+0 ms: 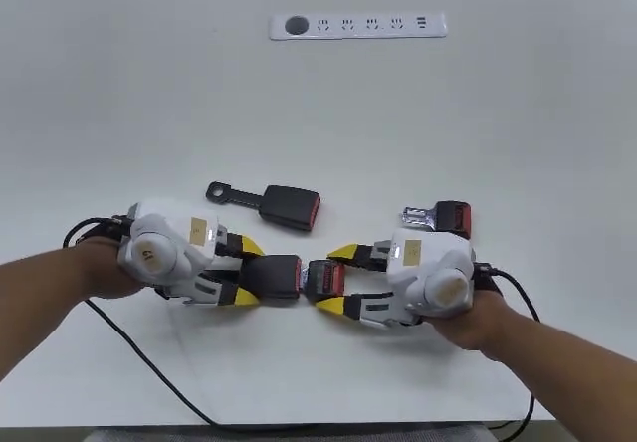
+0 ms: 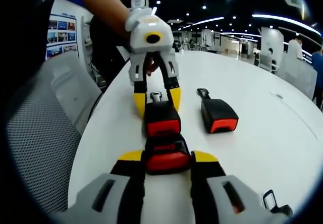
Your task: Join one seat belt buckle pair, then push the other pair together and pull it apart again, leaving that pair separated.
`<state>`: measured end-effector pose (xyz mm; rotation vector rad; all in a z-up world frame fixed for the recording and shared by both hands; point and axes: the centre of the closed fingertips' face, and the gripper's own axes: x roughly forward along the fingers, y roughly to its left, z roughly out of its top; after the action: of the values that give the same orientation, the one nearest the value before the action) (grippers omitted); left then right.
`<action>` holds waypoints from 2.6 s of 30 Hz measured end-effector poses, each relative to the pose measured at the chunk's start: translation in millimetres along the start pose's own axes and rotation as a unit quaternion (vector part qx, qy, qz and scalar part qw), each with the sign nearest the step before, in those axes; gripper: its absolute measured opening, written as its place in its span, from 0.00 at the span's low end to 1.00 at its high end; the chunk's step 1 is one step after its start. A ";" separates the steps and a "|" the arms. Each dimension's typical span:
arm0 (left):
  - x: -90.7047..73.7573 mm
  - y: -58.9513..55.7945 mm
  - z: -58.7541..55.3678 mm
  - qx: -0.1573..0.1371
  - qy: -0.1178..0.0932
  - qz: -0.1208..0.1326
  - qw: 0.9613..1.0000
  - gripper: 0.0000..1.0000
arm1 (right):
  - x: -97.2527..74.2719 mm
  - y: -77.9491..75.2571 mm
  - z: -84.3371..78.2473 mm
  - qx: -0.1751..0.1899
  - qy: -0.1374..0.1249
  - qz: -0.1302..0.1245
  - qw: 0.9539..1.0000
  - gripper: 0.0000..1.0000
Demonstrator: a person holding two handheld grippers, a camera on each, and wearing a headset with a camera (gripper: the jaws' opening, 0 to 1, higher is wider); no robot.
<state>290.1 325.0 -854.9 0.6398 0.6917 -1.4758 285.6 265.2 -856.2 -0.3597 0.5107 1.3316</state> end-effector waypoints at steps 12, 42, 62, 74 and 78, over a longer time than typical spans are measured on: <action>-0.2 2.0 -0.5 0.004 0.006 -0.003 1.000 0.32 | -0.3 -0.4 -0.7 0.006 -0.002 -0.002 1.000 0.35; 0.9 3.8 -4.9 -0.010 0.016 -0.001 1.000 0.33 | -0.5 -1.0 -0.8 0.018 -0.004 -0.003 1.000 0.36; -31.8 21.2 44.3 -0.080 -0.028 0.057 0.995 0.54 | -39.5 -14.5 21.5 0.054 -0.036 -0.059 0.996 0.73; -40.4 74.6 55.7 -0.031 -0.008 0.096 0.995 0.54 | -101.0 -79.5 -12.7 0.050 0.004 -0.092 0.995 0.72; -33.6 83.3 54.7 -0.022 -0.003 0.090 0.996 0.53 | -118.8 -94.3 -29.5 0.053 0.024 -0.095 0.994 0.72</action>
<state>375.4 306.4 -796.3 0.6463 0.6439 -1.2932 355.1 132.1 -819.9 -0.3445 0.5713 1.1102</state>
